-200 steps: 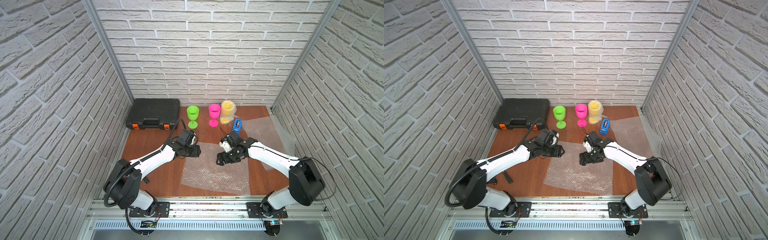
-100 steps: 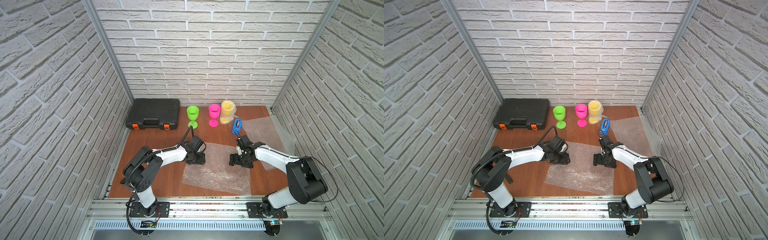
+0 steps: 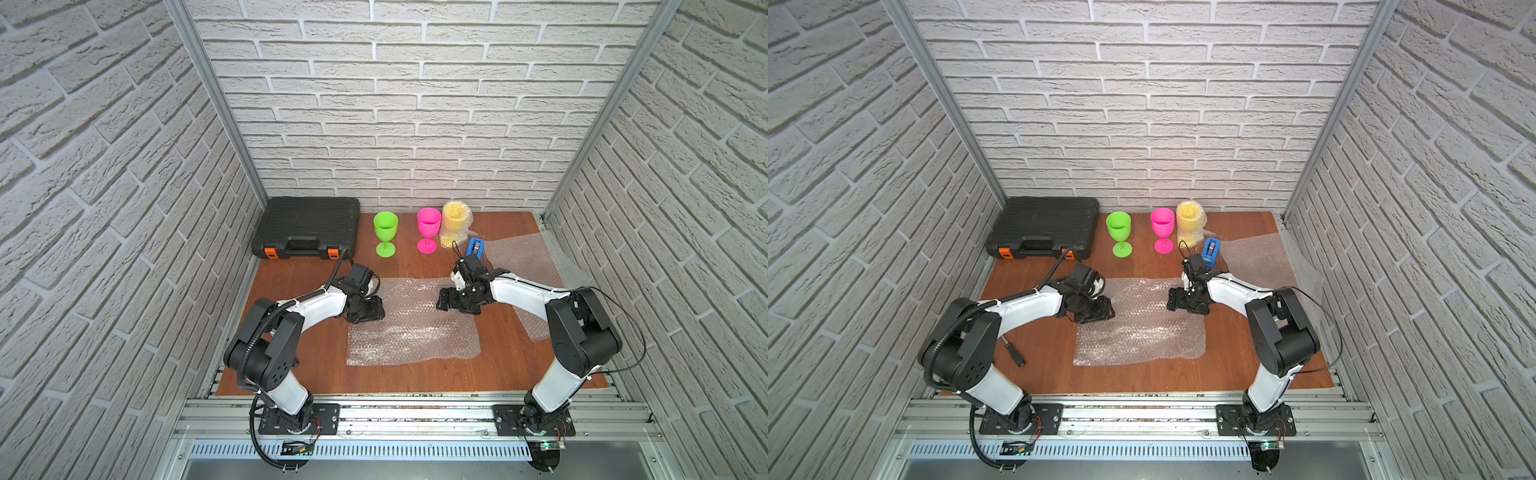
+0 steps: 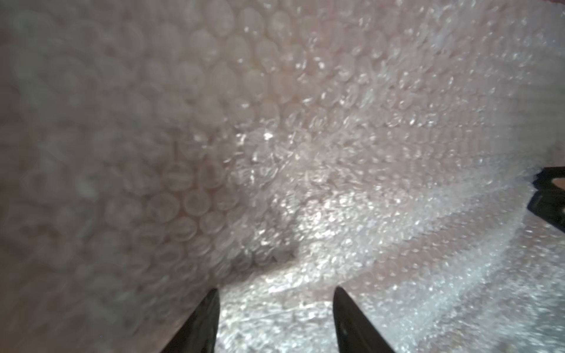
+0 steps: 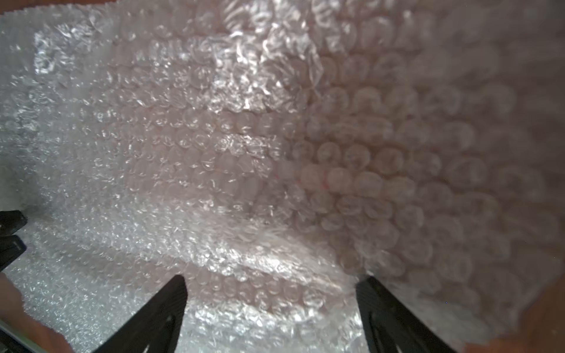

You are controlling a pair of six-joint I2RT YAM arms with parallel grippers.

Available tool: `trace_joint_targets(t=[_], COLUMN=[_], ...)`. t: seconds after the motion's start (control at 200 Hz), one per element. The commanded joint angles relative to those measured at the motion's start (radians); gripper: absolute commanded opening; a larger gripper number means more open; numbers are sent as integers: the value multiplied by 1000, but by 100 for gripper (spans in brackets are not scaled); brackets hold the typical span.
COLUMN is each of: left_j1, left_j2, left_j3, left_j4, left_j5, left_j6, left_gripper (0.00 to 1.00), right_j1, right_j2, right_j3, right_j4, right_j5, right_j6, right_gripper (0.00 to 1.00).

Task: Wrap wine glasses in bubble wrap
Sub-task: Move the bubble wrap to the center of the board.

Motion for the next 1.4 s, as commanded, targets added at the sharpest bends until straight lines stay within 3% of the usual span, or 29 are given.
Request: trace_joint_targets(t=[0.0,0.145,0.375,0.67,0.97,1.395], left_j1=[11,37,80,112,70,62], left_j2=[-59,-104,-104,-77,-58,-147], left_j3=[-8,6,11,-49,-116,-154], left_j4=[-88,-124,-130,-43,15,-5], left_j5=[-29,-70,-70,44,124,58], left_j6=[45,46,54,46,8,-26], left_gripper=[60,62,63,61,57,60], right_j1=[-2,-2,-3,-2,-1,-15], right_j2=[-9,-40,-139,-204,-42,233], right_j3=[12,16,-8,28,144,169], right_j4=[-69,-135,-101,157,467,1093], right_j5=[88,160,135,45,60,148], right_j6=[-17,-9,-28,-157,-260,-389], right_gripper=[88,87,86,89,88,90])
